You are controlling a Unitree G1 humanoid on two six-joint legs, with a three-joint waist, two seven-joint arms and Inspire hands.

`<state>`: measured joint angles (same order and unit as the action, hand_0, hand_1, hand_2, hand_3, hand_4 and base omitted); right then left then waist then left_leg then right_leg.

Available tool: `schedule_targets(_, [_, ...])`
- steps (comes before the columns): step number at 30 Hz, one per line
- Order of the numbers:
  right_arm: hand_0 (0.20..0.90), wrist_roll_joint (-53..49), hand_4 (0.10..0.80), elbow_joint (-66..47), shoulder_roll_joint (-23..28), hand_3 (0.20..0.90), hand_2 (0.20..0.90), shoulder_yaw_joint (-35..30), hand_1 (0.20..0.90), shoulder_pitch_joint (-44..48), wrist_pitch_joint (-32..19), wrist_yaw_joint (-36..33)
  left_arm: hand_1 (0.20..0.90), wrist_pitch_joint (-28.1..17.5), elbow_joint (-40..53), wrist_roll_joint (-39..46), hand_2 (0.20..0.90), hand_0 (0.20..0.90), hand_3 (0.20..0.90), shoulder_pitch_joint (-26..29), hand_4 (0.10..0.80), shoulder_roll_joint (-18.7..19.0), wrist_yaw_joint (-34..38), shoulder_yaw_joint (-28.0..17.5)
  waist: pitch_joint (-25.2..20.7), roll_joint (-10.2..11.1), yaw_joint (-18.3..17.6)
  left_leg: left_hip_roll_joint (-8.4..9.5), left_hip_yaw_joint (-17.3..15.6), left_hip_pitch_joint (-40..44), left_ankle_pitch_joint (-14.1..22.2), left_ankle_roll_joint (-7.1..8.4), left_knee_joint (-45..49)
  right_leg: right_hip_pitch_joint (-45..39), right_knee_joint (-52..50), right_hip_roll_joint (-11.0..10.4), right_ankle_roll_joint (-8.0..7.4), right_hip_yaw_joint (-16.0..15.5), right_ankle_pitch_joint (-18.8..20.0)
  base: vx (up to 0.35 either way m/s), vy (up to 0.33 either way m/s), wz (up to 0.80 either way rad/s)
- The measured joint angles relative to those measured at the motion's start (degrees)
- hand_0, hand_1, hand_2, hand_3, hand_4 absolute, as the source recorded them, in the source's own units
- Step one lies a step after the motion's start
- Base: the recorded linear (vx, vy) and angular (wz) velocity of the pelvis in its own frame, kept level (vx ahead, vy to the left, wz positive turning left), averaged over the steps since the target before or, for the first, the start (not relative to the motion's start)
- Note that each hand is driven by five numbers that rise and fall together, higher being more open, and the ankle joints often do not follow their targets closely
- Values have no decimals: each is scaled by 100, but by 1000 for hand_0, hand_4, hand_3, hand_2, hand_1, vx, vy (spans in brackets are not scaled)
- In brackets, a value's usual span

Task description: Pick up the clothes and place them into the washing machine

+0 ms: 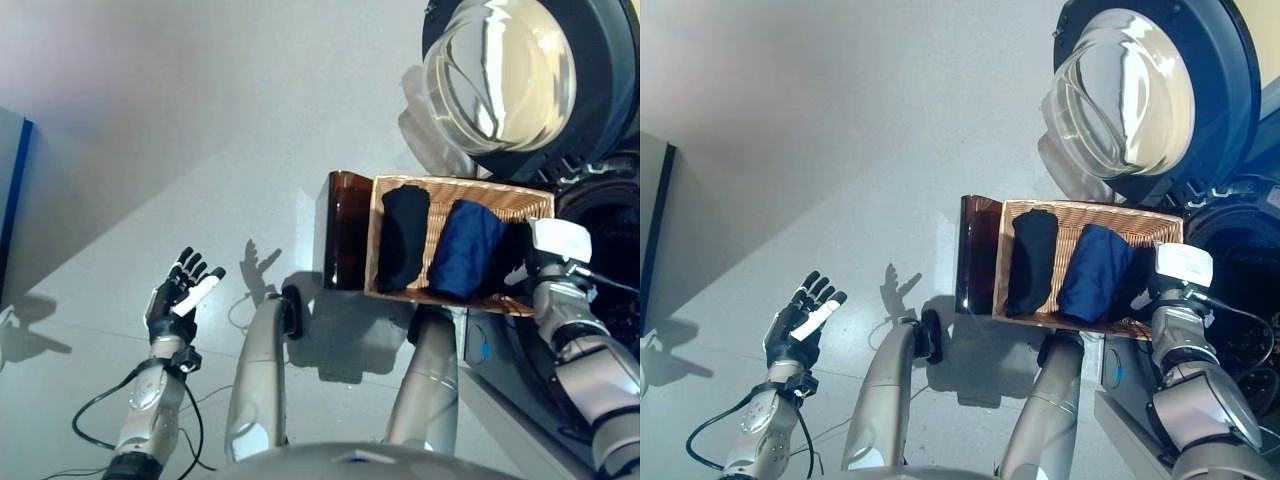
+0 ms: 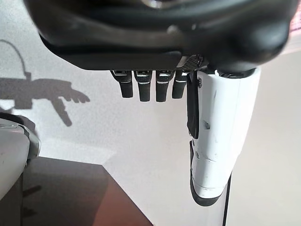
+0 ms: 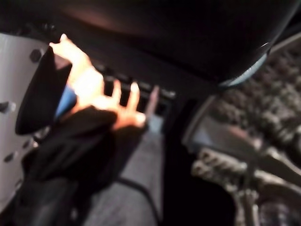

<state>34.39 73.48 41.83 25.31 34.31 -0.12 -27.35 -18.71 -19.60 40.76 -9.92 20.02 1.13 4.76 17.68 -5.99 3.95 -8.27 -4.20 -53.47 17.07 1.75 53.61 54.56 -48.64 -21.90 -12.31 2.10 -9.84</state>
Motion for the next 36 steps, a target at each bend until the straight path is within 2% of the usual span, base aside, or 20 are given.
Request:
schedule_targets(8, [900, 134, 800, 92, -28, 900, 900, 421, 900, -157, -16, 132, 900, 0, 5, -1, 900, 900, 900, -2, 800, 15, -97, 1, -8, 4, 2, 6, 70, -52, -6, 19, 65, 4, -107, -5, -5, -17, -95, -6, 2, 4])
schedule_targets(10, [900, 182, 800, 172, -30, 900, 900, 425, 900, -176, -11, 140, 900, 0, 7, 1, 900, 900, 900, -14, 800, 27, -95, -1, -18, 1, 4, 1, 133, -85, 57, 77, 91, 25, -191, 4, 0, -46, -200, 38, -6, 9])
schedule_targets(21, [900, 343, 800, 179, -32, 900, 900, 431, 900, -141, -9, 257, 900, 6, 50, -2, 900, 900, 900, -64, 800, 91, -111, 0, -113, 24, 15, -88, 214, -324, 131, 105, 440, 284, -571, 82, 46, 34, -332, 9, -2, -2])
schedule_targets(22, [724, 343, 675, 177, -35, 724, 724, 434, 724, -135, -8, 257, 900, 6, 51, -2, 900, 900, 900, -71, 800, 94, -105, -1, -116, 21, 14, -87, 215, -352, 133, 98, 455, 313, -587, 84, 46, 46, -331, 0, 0, 0])
schedule_targets(23, [291, 343, 365, 174, -35, 291, 291, 436, 291, -137, -9, 257, 900, 6, 68, -2, 900, 900, 900, -99, 800, 98, -105, -1, -132, 21, 11, -88, 224, -395, 136, 91, 481, 356, -610, 87, 47, 49, -331, 0, 0, 0])
schedule_targets(24, [200, 343, 300, 172, -35, 200, 200, 436, 200, -127, -8, 252, 900, 7, 80, -2, 900, 900, 900, -124, 800, 101, -103, -1, -138, 25, 15, -90, 224, -420, 139, 87, 503, 390, -630, 87, 48, 56, -329, 0, 0, 0])
schedule_targets(36, [200, 354, 300, 158, -40, 200, 200, 459, 200, -75, 6, 262, 900, 25, 125, -5, 900, 900, 900, -172, 800, 104, -97, -3, -138, 24, 16, -96, 224, -422, 140, 103, 567, 401, -696, 85, 48, 76, -332, 0, 0, 0])
